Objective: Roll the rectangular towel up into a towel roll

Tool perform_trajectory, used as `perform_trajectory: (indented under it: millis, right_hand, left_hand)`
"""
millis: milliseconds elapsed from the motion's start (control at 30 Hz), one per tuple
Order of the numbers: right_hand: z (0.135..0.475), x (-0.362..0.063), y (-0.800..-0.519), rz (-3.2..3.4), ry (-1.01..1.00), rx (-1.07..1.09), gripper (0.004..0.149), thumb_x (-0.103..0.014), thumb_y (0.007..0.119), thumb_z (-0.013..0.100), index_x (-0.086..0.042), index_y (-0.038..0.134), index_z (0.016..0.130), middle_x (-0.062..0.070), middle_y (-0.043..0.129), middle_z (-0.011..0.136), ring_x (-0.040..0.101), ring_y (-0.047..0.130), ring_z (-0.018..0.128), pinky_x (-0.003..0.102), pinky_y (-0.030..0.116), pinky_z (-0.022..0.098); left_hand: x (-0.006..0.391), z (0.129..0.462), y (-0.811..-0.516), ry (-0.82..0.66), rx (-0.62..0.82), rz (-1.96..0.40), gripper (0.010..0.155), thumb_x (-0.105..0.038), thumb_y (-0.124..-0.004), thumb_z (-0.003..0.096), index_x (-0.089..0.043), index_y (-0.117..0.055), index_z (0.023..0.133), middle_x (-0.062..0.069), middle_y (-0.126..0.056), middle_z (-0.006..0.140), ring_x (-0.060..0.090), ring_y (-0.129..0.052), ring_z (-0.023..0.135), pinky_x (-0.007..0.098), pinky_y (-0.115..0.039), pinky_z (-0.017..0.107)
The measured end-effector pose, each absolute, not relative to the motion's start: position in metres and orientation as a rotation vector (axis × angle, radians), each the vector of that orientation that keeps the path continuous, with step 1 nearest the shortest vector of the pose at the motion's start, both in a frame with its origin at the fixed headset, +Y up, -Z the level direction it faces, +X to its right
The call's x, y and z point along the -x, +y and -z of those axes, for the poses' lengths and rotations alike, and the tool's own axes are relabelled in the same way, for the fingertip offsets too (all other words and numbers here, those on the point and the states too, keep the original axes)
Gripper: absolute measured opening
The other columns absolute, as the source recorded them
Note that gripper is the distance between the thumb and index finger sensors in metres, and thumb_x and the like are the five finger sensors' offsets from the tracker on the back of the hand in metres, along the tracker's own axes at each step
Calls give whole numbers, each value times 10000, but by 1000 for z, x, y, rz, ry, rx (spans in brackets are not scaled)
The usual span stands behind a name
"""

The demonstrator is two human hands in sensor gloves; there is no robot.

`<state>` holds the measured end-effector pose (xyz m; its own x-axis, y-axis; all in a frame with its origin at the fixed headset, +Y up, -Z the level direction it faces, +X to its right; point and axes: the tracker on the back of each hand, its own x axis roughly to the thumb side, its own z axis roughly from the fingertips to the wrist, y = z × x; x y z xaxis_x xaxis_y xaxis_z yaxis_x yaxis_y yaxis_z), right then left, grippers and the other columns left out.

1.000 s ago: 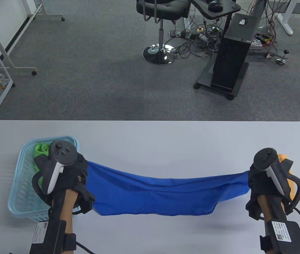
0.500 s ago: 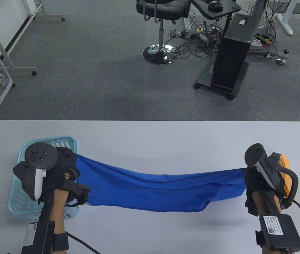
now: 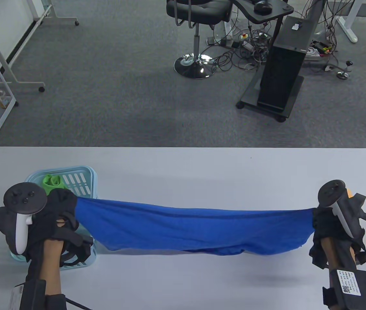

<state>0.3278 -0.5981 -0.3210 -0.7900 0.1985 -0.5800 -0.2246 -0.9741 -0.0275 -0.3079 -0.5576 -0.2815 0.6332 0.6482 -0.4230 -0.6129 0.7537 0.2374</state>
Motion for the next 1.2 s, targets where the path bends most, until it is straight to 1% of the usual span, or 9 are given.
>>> perform_trajectory:
  millis: [100,233,300,433,600,733,833,1000,1200]
  right_hand:
    - [325,-331,-599,-2490,53,814,462,-289,826,318,-167,839,763,90,978,630,67,1050,198,371,893,398]
    - [334,-336,-604,-2266,96,762,457,-293,818,320,-156,829,755,104,970,661,68,1110,382,348,881,468]
    - [340,-337,-609,-2176,76,760,453,-285,818,319,-141,822,750,128,948,693,92,1109,439,357,863,498]
    - [355,-339,-611,-2152,17,704,447,-308,818,311,-161,809,733,134,850,808,111,1054,603,374,794,588]
    - [360,-351,-590,-1938,-282,662,445,-296,817,297,-159,801,719,133,813,832,103,1030,639,361,765,604]
    - [342,-367,-558,-1897,-520,611,447,-308,808,300,-168,788,723,122,748,886,98,979,709,359,712,635]
    - [324,-377,-550,-1909,-606,577,448,-297,809,301,-151,791,724,131,714,909,117,947,740,381,683,639]
    - [296,-386,-592,-2053,-420,605,447,-313,815,313,-176,819,739,121,704,928,171,932,749,462,689,631]
    - [271,-388,-657,-2260,-208,718,449,-330,819,315,-196,850,742,138,669,942,260,869,764,544,664,617]
  left_hand:
    - [295,291,-560,441,-49,-845,426,-311,-806,438,-219,-856,851,196,-955,818,14,-1073,134,364,-933,273]
    - [280,311,-568,445,28,-976,441,-308,-770,451,-143,-822,857,210,-1013,729,31,-1145,206,375,-949,272]
    - [271,323,-576,434,27,-1045,450,-308,-737,459,-117,-794,862,219,-1012,715,139,-1174,370,433,-922,355]
    - [255,350,-585,343,89,-1147,477,-304,-659,471,-26,-706,855,283,-863,861,304,-1070,654,555,-795,515]
    - [253,366,-557,239,-135,-1214,477,-295,-656,462,-20,-701,849,307,-775,933,353,-987,769,572,-734,571]
    - [269,354,-529,96,-333,-1376,475,-312,-642,468,-64,-674,872,251,-699,1011,324,-898,870,554,-652,644]
    - [280,338,-531,44,-329,-1437,470,-309,-653,473,-85,-683,885,230,-669,1038,321,-855,900,559,-614,661]
    - [280,307,-562,110,-146,-991,428,-358,-776,456,-261,-836,868,206,-810,976,361,-964,742,574,-744,539]
    - [255,286,-604,227,-1,-380,419,-391,-834,414,-291,-913,813,182,-705,1057,469,-642,956,634,-540,655]
